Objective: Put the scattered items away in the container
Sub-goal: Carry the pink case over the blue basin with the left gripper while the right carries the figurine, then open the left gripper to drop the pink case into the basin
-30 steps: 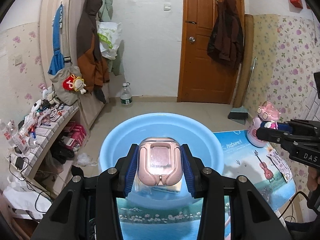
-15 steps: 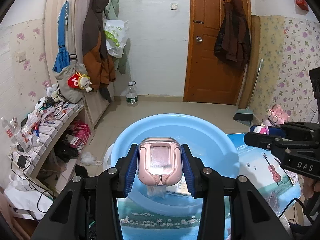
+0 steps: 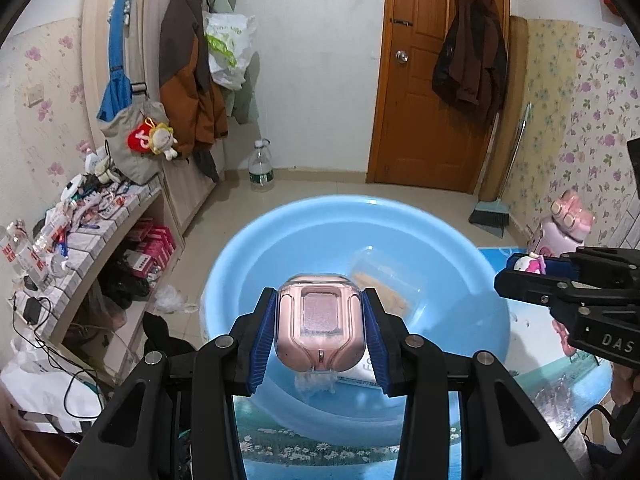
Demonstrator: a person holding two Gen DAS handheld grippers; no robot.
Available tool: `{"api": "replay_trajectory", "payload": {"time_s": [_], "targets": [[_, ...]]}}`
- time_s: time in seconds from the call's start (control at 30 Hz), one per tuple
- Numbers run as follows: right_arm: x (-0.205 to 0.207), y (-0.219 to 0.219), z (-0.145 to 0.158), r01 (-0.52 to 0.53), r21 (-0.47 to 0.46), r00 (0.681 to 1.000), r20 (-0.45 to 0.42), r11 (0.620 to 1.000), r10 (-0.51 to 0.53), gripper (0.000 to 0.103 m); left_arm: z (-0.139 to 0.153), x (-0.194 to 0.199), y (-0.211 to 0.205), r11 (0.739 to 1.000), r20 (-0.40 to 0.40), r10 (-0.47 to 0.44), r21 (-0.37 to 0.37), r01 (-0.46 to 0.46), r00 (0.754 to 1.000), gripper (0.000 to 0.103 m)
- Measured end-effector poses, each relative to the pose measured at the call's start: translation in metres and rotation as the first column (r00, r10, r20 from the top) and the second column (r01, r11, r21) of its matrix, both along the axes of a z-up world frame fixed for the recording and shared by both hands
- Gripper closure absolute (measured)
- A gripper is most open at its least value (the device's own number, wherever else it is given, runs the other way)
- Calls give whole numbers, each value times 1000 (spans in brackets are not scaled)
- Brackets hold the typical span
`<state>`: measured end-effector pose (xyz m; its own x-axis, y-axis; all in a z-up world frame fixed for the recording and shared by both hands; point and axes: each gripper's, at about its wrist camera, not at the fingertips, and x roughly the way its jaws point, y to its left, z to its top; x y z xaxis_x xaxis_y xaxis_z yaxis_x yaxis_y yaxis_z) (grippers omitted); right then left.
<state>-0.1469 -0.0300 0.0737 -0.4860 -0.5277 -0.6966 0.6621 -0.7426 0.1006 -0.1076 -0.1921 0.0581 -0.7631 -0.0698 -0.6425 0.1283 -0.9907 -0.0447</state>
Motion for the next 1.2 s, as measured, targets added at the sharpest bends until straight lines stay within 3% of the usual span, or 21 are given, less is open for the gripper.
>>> {"api": "replay_trajectory", "payload": {"time_s": [0.57, 0.8, 0.9, 1.2], "targets": [[-5, -15, -25, -19, 35, 999, 42, 999, 17, 78, -43, -33, 13, 999, 102, -42, -18, 45, 994, 63], [-5, -14, -26, -12, 40, 999, 44, 999, 10, 78, -46, -32, 16, 998, 101, -47, -33, 51, 994, 62], [-5, -16, -27, -17, 42, 999, 46, 999, 15, 78, -42, -29, 14, 999, 87, -35, -38, 38, 996, 38], [0, -18, -25, -27, 44, 999, 44, 999, 25, 78, -21, -10, 4, 998, 18, -26, -55, 27, 1000, 18]]}}
